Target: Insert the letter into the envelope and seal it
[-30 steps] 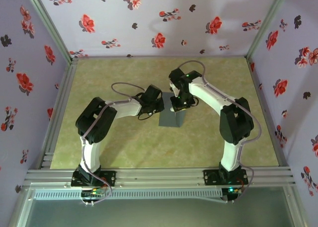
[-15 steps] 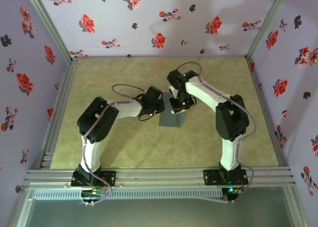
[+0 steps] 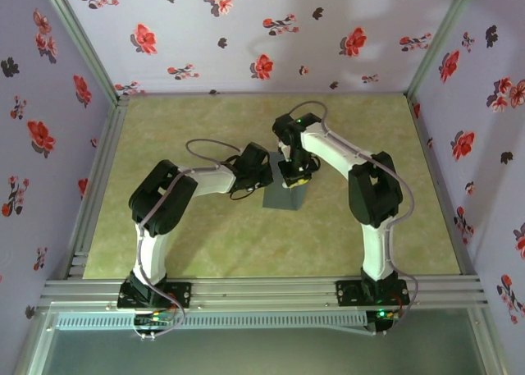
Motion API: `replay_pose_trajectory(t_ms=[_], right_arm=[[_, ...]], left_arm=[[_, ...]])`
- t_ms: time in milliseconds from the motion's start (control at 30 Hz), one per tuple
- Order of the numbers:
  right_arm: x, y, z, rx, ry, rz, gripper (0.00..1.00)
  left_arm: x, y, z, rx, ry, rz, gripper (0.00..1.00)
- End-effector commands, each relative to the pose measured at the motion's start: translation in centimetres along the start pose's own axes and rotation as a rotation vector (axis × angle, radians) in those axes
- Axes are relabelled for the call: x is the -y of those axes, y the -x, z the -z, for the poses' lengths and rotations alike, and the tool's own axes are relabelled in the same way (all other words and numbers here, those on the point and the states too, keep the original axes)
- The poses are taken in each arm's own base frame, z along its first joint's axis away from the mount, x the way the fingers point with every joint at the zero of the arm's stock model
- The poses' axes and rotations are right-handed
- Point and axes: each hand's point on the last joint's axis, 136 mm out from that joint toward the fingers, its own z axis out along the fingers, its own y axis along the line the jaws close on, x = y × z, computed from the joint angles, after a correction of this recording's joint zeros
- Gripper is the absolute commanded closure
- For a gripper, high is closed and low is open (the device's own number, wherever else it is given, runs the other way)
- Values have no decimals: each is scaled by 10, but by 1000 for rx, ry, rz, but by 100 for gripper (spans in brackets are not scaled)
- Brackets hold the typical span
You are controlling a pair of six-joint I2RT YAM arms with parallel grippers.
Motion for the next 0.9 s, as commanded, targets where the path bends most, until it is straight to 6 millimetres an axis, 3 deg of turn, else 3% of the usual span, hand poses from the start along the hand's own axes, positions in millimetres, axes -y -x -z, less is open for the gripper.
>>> replay_pose_trajectory(t_ms=[0,433,633,867], right_arm=[[8,6,-13,-17,-62,-23,92],[15,30,-19,12,-60,-70,95],[19,42,-1,83,-52,-98,95],[17,46,35,164,4,-118,96]], left_arm=[[-9,-25,-10,-68,34,-44,100],[-11,-29,-10,-79,37,-57,100],[-14,-32,-11,-85,42,-56,100],[-16,-32,-12,-84,49,-65,100]])
